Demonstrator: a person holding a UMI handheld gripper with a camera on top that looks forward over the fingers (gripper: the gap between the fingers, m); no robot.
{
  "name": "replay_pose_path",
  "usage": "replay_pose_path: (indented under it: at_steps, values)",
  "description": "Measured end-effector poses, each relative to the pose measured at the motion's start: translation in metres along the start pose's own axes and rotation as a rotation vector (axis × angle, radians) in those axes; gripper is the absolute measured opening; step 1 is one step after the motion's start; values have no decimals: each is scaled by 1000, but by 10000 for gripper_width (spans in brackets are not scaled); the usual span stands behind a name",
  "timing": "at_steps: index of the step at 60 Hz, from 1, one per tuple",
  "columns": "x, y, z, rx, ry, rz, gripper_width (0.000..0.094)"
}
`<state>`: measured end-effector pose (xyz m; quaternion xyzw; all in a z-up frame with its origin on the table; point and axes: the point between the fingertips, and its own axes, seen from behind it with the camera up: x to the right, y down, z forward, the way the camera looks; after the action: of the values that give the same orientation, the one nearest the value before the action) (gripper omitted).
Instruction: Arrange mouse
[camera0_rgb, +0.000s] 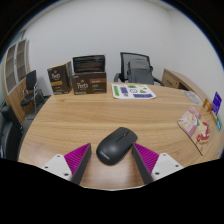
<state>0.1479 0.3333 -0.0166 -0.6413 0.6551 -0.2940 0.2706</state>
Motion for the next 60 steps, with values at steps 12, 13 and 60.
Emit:
replay_pose_path:
  at_steps: [12, 13, 60]
  values:
    - [-8, -16, 19, 0, -24, -9, 866]
    - [-9, -18, 20, 0, -26, -11, 866]
    - [-20, -35, 40, -34, -21, -14, 322]
